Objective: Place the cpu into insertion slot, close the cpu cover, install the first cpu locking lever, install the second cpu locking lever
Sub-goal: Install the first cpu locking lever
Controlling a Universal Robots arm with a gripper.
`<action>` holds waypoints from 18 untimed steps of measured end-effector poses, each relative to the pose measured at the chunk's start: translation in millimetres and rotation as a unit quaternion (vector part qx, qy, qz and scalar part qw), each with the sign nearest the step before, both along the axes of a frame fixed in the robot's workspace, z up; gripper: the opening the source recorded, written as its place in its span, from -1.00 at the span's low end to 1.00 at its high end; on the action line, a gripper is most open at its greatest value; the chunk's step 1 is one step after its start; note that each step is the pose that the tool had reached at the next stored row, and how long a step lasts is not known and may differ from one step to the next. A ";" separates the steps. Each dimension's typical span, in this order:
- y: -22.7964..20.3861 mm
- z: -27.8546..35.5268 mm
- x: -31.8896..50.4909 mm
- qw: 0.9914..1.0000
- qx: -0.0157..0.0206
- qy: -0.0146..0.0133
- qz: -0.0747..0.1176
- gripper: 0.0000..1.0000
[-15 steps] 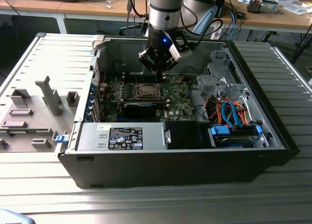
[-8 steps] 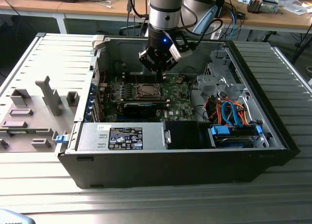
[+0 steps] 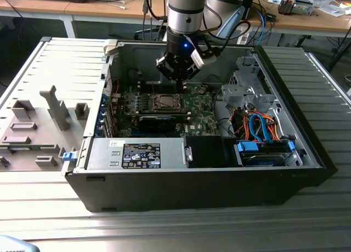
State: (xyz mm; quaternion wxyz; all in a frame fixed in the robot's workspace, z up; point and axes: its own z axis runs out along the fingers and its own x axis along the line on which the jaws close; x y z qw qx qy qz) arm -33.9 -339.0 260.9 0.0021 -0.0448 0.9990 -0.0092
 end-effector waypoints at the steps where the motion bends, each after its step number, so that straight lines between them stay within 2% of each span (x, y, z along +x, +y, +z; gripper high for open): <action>1: 0.0 0.0 0.0 1.000 0.000 0.000 0.001 -0.79; 18: 0.0 0.0 0.0 1.000 0.000 0.000 0.016 -0.79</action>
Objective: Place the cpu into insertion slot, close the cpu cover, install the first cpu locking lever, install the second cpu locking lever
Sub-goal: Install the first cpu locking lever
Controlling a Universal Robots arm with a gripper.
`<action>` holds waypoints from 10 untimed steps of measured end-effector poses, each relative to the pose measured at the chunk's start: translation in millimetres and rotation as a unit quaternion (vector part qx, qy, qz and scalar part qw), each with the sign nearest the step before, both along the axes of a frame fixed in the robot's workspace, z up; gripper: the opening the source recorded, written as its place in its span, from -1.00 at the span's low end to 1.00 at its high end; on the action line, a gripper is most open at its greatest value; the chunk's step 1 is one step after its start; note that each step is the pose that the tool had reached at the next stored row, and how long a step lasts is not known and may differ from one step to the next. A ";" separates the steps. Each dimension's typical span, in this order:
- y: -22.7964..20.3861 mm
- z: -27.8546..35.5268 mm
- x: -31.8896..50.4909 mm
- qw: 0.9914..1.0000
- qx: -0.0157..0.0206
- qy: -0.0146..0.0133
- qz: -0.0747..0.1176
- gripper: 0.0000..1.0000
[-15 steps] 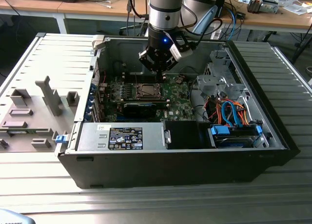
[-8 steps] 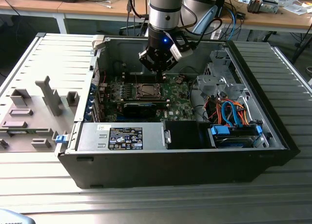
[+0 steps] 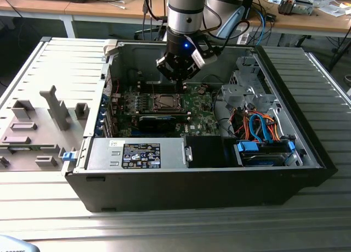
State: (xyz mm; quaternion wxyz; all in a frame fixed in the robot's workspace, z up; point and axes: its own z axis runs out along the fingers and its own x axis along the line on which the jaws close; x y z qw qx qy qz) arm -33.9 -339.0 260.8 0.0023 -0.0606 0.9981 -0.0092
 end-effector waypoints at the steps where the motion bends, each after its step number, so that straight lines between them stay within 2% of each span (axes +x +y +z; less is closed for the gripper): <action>1: 0.0 0.0 0.0 1.000 0.000 0.000 0.001 -0.79; 10: 0.0 0.0 0.0 1.000 0.000 0.000 0.007 -0.79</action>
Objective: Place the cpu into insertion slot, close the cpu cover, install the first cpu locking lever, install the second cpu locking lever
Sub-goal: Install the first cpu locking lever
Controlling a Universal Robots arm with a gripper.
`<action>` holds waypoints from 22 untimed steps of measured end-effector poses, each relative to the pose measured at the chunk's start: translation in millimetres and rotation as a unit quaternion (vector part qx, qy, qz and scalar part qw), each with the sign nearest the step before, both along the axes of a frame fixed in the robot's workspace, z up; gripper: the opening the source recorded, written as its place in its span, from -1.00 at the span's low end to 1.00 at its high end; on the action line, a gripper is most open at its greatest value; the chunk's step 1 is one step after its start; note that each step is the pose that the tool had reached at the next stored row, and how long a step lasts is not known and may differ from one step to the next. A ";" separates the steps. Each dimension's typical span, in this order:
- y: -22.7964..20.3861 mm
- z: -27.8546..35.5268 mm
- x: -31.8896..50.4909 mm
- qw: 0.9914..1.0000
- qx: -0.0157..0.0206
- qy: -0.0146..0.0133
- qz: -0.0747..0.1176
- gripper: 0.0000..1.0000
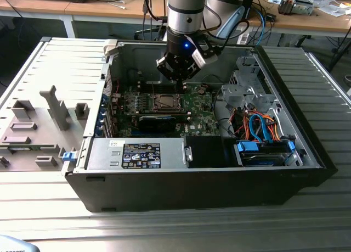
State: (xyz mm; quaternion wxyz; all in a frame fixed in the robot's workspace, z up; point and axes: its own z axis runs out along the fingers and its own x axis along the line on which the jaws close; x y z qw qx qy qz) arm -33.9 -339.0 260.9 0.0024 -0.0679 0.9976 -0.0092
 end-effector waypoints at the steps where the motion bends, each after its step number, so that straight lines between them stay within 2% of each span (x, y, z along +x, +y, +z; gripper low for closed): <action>1: 0.0 0.0 0.0 1.000 0.000 0.000 0.001 -0.79; 22: 0.0 0.0 0.0 1.000 0.000 0.000 0.015 -0.79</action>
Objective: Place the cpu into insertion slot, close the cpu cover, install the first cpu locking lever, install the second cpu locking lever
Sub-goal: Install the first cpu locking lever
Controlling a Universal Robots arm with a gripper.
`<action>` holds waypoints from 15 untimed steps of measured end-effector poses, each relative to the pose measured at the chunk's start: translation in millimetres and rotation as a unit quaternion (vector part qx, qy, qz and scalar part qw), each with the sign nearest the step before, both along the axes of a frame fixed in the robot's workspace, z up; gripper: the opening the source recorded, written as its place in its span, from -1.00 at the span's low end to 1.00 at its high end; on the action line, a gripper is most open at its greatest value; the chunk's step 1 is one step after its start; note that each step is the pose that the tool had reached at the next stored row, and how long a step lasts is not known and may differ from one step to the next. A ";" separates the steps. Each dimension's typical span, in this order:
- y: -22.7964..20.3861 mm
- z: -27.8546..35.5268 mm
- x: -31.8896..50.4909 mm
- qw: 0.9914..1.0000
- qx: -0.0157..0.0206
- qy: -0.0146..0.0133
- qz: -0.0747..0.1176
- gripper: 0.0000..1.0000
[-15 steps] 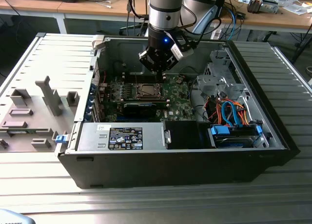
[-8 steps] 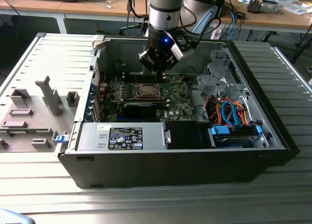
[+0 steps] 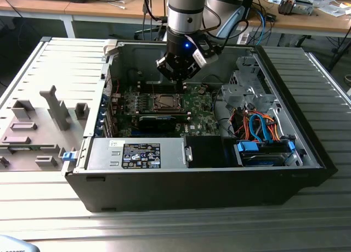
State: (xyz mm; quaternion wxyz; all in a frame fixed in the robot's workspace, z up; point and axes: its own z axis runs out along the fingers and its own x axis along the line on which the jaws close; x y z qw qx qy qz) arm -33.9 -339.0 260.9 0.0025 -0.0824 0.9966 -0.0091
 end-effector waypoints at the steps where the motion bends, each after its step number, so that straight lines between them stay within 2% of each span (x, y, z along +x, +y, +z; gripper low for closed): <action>1: 0.0 0.0 0.0 1.000 0.000 0.000 0.001 -0.79; 15: 0.0 0.0 0.0 1.000 0.000 0.000 0.010 -0.79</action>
